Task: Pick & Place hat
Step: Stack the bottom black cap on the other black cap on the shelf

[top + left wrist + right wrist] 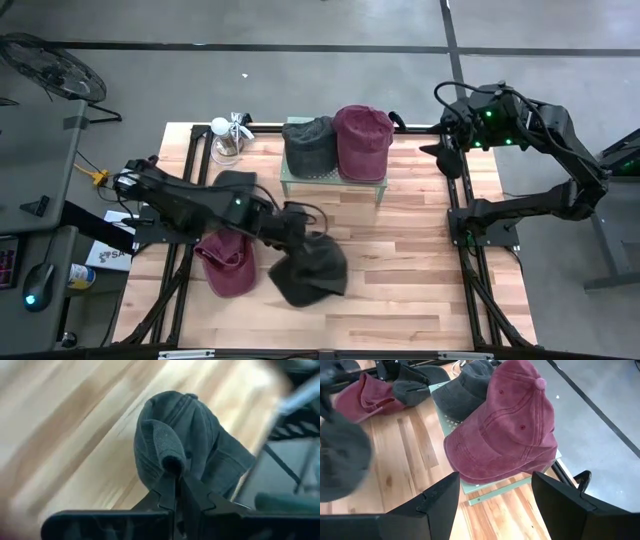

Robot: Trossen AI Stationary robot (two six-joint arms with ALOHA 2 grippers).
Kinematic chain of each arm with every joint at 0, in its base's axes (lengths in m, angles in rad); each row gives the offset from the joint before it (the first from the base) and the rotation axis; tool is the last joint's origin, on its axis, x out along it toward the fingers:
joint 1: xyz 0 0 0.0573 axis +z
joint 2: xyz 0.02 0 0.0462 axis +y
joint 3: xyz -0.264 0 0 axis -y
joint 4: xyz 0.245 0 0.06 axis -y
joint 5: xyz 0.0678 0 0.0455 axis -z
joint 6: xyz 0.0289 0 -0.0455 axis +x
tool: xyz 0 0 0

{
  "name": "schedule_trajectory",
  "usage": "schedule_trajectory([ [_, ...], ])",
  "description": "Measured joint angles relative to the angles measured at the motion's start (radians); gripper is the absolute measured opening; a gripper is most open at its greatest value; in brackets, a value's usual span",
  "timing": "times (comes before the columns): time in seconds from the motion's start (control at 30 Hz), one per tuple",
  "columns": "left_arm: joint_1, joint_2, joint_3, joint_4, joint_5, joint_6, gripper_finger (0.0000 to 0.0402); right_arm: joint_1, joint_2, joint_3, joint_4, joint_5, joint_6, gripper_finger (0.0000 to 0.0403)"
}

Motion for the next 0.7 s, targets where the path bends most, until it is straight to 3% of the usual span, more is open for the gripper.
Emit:
schedule_trajectory([
  [0.2,0.0,0.0,0.226,0.024,0.017,0.372,0.0003,0.0,0.0,0.0,0.0,-0.026,-0.095,0.0241],
  [0.33,0.006,0.0,0.353,0.022,-0.012,0.562,0.0003,0.0,-0.001,0.0,0.0,-0.142,-0.235,0.0241],
  [0.53,0.066,-0.001,0.478,0.036,-0.057,0.735,0.0003,0.005,-0.02,0.0,0.052,-0.396,-0.382,0.0239],
  [0.7,0.17,-0.001,0.505,0.051,0.051,0.813,0.0003,0.067,-0.041,0.0,0.155,-0.468,-0.551,0.0228],
])
